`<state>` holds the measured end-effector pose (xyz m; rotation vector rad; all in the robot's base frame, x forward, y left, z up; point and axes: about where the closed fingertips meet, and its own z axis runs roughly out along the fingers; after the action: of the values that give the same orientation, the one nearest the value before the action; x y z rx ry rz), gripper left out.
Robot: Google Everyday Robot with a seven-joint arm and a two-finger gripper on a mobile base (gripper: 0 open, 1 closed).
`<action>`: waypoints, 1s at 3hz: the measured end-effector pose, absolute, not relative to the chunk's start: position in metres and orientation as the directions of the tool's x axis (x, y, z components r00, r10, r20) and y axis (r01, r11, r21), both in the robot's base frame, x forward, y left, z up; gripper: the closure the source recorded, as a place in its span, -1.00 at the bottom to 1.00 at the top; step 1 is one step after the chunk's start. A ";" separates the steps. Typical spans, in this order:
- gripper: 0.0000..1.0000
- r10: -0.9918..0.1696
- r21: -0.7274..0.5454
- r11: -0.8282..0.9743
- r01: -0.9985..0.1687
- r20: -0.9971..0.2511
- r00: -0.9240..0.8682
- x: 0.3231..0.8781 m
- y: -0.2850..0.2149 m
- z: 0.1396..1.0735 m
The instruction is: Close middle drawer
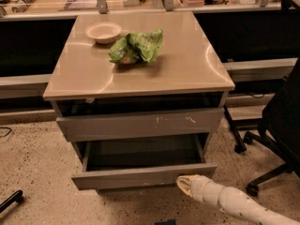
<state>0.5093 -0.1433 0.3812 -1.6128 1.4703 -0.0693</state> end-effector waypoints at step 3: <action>1.00 -0.807 -0.697 0.167 -0.697 -0.503 0.310 0.575 -0.148 0.395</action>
Offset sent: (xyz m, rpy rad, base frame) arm 0.0722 -0.0095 0.0168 0.0267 -0.1059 -0.0315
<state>0.5749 -0.1476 0.3950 -1.5611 1.4189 -0.1353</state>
